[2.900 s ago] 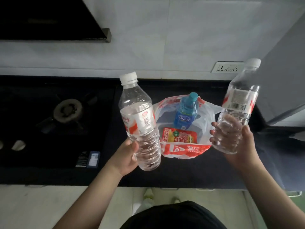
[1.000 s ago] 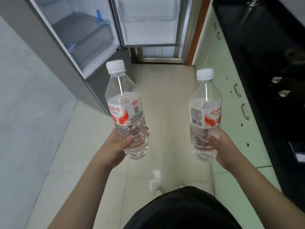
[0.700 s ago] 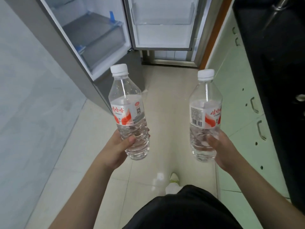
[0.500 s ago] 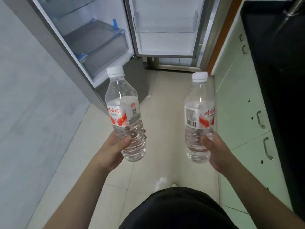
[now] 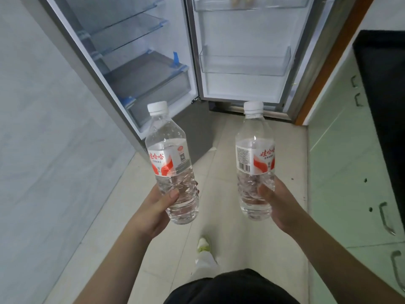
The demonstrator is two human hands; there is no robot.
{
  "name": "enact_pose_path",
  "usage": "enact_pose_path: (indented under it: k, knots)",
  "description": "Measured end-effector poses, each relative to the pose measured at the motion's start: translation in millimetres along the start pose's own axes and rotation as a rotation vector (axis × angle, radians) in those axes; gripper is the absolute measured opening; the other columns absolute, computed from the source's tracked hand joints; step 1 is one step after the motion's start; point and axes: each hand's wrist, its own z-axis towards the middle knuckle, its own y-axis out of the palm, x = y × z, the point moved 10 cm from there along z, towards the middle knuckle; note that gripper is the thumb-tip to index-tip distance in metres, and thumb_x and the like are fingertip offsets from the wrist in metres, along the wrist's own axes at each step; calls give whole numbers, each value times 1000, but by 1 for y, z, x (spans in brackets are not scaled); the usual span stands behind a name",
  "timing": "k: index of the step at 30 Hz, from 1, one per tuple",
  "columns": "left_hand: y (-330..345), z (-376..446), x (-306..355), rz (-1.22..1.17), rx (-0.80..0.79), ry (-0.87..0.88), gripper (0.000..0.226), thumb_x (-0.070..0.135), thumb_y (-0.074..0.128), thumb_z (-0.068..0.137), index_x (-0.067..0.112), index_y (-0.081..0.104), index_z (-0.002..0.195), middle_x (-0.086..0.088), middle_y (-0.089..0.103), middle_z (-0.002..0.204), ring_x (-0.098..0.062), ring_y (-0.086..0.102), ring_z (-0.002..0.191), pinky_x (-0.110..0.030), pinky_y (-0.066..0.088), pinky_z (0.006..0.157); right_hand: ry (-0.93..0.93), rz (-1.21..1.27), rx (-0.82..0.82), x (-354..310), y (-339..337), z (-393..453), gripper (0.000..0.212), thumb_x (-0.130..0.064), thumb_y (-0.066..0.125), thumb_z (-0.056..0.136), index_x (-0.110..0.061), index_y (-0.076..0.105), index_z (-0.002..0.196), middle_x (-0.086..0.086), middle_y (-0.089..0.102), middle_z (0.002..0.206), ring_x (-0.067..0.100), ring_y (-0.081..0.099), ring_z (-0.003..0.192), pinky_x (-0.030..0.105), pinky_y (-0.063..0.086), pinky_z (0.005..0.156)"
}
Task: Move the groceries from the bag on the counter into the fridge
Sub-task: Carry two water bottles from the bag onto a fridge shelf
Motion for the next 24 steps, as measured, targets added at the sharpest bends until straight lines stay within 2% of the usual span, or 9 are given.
enact_pose_path:
  k: [5, 9, 13, 16, 20, 24]
  knots:
    - [-30, 54, 21, -12, -9, 16, 63, 43, 84, 69, 8, 65, 118, -18, 67, 107, -32, 65, 97, -43, 53, 85, -7, -38, -14, -15, 16, 67, 97, -78, 73, 53, -21, 54, 129, 8, 68, 119, 28, 65, 112, 48, 48, 100]
    - [-65, 93, 43, 13, 11, -7, 79, 46, 82, 71, -4, 53, 125, -20, 65, 108, -34, 64, 99, -43, 51, 85, -7, -56, -10, -29, 29, 125, 90, -78, 71, 55, -27, 55, 127, 8, 67, 119, 29, 64, 112, 56, 45, 102]
    - [-105, 128, 66, 42, 38, -35, 85, 45, 84, 70, -6, 49, 128, -25, 62, 112, -40, 61, 103, -49, 48, 89, -30, -98, 1, -45, 40, 176, 91, -81, 69, 54, -30, 54, 128, 6, 67, 121, 27, 64, 113, 56, 44, 103]
    - [-123, 155, 86, 89, 47, -40, 89, 48, 84, 67, -3, 49, 130, -24, 63, 115, -40, 61, 106, -52, 48, 93, -53, -87, 0, -55, 41, 210, 88, -81, 69, 54, -30, 57, 125, 9, 68, 117, 29, 65, 110, 57, 45, 102]
    - [-141, 190, 105, 111, 95, -23, 92, 51, 84, 67, 0, 46, 134, -21, 63, 118, -39, 61, 110, -52, 46, 96, -80, -50, 1, -72, 35, 254, 88, -79, 71, 54, -32, 56, 128, 9, 66, 122, 29, 63, 114, 57, 44, 102]
    - [-154, 228, 118, 169, 154, -15, 91, 57, 84, 62, 13, 50, 134, -15, 65, 119, -37, 61, 113, -59, 43, 102, -103, -60, -33, -89, 30, 301, 84, -78, 70, 57, -30, 58, 124, 13, 67, 117, 33, 64, 110, 58, 45, 100]
